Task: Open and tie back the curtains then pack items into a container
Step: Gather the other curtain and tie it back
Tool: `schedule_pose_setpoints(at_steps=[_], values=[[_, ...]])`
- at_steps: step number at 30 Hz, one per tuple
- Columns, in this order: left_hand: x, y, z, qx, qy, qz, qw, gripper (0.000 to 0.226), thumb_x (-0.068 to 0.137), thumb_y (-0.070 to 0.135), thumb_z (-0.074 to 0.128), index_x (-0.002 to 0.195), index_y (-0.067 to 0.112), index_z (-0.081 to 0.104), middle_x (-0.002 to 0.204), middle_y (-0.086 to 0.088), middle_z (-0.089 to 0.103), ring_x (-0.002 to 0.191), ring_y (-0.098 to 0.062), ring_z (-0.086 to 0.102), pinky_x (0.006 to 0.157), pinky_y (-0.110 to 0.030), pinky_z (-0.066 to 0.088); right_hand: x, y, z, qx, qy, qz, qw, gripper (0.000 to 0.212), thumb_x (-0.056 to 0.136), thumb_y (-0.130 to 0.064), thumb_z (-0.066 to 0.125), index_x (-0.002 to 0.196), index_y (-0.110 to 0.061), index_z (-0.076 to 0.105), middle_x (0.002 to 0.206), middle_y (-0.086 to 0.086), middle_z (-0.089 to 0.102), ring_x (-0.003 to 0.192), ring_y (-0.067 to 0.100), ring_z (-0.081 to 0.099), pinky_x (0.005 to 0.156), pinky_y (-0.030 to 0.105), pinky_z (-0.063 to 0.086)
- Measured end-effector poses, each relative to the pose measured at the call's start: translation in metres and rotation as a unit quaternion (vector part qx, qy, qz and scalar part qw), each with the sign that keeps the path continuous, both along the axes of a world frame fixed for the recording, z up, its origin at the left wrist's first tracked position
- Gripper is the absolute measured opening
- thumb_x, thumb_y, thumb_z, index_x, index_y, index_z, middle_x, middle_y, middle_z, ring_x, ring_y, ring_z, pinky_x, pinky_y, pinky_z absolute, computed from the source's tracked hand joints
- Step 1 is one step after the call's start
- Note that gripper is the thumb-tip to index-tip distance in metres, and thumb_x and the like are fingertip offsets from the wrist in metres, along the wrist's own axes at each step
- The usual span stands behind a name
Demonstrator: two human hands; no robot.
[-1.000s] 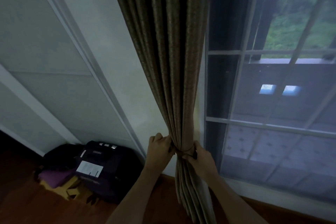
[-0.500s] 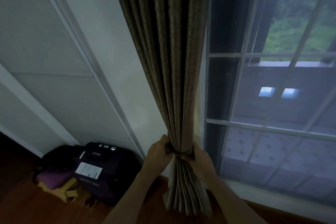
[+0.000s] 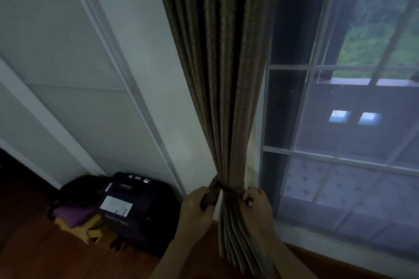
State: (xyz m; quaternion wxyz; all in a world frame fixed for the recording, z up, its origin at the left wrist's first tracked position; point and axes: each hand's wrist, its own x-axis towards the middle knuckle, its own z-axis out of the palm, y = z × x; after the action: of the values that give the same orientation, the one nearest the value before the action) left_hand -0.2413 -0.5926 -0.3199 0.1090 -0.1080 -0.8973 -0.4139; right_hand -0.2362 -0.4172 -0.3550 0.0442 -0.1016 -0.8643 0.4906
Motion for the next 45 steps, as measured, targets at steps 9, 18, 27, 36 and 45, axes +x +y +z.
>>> schedule_pose_setpoints(at_steps=[9, 18, 27, 36, 45], values=[[0.015, 0.02, 0.015, 0.094, 0.036, 0.006, 0.995, 0.009, 0.089, 0.012, 0.048, 0.081, 0.011, 0.052, 0.056, 0.005, 0.044, 0.047, -0.01, 0.042, 0.046, -0.021, 0.03, -0.006, 0.003, 0.041, -0.086, -0.14, 0.116, 0.98, 0.033, 0.095, -0.031, 0.056, 0.097, -0.001, 0.068, 0.099, 0.016, 0.069, 0.094, 0.026, 0.065, 0.084, 0.028, 0.049], [0.031, 0.033, 0.016, 0.104, -0.08, 0.096, 0.987, 0.022, 0.088, 0.016, 0.057, 0.074, 0.004, 0.044, 0.055, -0.002, 0.044, 0.045, -0.008, 0.04, 0.045, -0.018, 0.031, -0.002, -0.01, 0.024, -0.163, -0.116, 0.106, 0.974, 0.068, 0.066, -0.086, 0.05, 0.095, -0.028, 0.07, 0.091, -0.007, 0.072, 0.089, 0.01, 0.067, 0.093, 0.038, 0.052], [0.006, 0.009, 0.055, 0.034, -0.008, 0.032, 0.999, 0.029, 0.079, -0.004, 0.064, 0.09, 0.02, 0.05, 0.076, -0.001, 0.058, 0.068, -0.016, 0.059, 0.057, -0.015, 0.042, -0.001, -0.01, 0.028, -0.151, -0.11, 0.106, 0.977, 0.033, 0.085, -0.063, 0.048, 0.099, -0.039, 0.067, 0.092, -0.011, 0.07, 0.088, 0.009, 0.067, 0.091, 0.042, 0.053], [0.02, 0.0, 0.054, 0.072, -0.052, -0.005, 0.996, 0.022, 0.086, 0.012, 0.068, 0.091, 0.016, 0.046, 0.068, 0.007, 0.046, 0.054, -0.002, 0.043, 0.055, -0.015, 0.036, 0.004, -0.012, 0.033, -0.235, -0.124, 0.135, 0.955, 0.049, 0.077, -0.074, 0.054, 0.107, -0.037, 0.067, 0.1, -0.003, 0.072, 0.096, 0.017, 0.067, 0.094, 0.04, 0.051], [0.053, 0.026, 0.017, 0.229, -0.352, -0.093, 0.903, 0.022, 0.068, 0.01, 0.064, 0.063, 0.02, 0.045, 0.069, -0.004, 0.052, 0.071, -0.018, 0.054, 0.067, -0.026, 0.042, 0.013, -0.012, 0.037, -0.123, -0.077, 0.089, 0.985, 0.024, 0.096, -0.036, 0.053, 0.099, -0.016, 0.066, 0.096, 0.0, 0.067, 0.091, 0.013, 0.063, 0.088, 0.035, 0.051]])
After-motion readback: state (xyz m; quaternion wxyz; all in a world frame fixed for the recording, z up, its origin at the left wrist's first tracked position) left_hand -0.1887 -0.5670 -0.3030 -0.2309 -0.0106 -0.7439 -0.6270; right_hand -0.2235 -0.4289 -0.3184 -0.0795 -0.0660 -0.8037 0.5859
